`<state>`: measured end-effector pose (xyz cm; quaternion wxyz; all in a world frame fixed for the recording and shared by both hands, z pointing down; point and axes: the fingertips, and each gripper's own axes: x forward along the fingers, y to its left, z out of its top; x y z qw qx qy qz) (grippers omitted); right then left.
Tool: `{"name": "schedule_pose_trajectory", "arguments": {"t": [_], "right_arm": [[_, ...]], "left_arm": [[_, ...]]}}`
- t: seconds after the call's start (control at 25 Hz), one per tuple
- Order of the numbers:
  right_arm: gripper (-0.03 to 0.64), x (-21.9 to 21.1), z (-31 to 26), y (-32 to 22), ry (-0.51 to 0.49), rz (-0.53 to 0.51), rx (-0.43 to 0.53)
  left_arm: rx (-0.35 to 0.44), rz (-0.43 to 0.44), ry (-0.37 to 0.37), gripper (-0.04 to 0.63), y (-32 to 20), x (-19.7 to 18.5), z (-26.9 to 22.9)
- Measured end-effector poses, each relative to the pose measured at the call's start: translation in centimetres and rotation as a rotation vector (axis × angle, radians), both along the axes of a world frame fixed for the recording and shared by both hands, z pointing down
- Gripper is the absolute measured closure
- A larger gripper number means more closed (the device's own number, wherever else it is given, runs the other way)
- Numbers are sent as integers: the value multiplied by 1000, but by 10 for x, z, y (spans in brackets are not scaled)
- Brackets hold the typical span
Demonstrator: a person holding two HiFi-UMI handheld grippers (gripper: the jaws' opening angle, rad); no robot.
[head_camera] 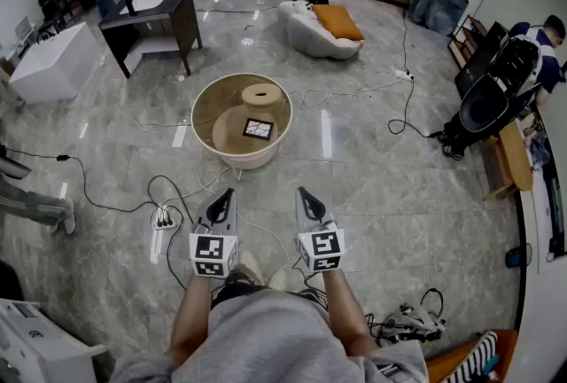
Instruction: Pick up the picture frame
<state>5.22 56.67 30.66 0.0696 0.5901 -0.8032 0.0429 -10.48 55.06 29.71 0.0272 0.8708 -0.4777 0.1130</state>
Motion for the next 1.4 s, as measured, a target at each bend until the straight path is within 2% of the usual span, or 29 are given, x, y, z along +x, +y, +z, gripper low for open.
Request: {"name": "schedule_pose_trajectory", "arguments": {"t": [0.92,1.12,1.4], "right_arm": [[618,8,6,-8,-28,-41,-8],[618,8,12,-27,-28,-48,-21],[618,9,21,-85,-23,-31,-35]], "left_arm": [[-2,-16,-17,577,-5,15,5],[-7,-7,-29,577,-27,23,8],[-14,16,-32,577,-88,25,15]]}}
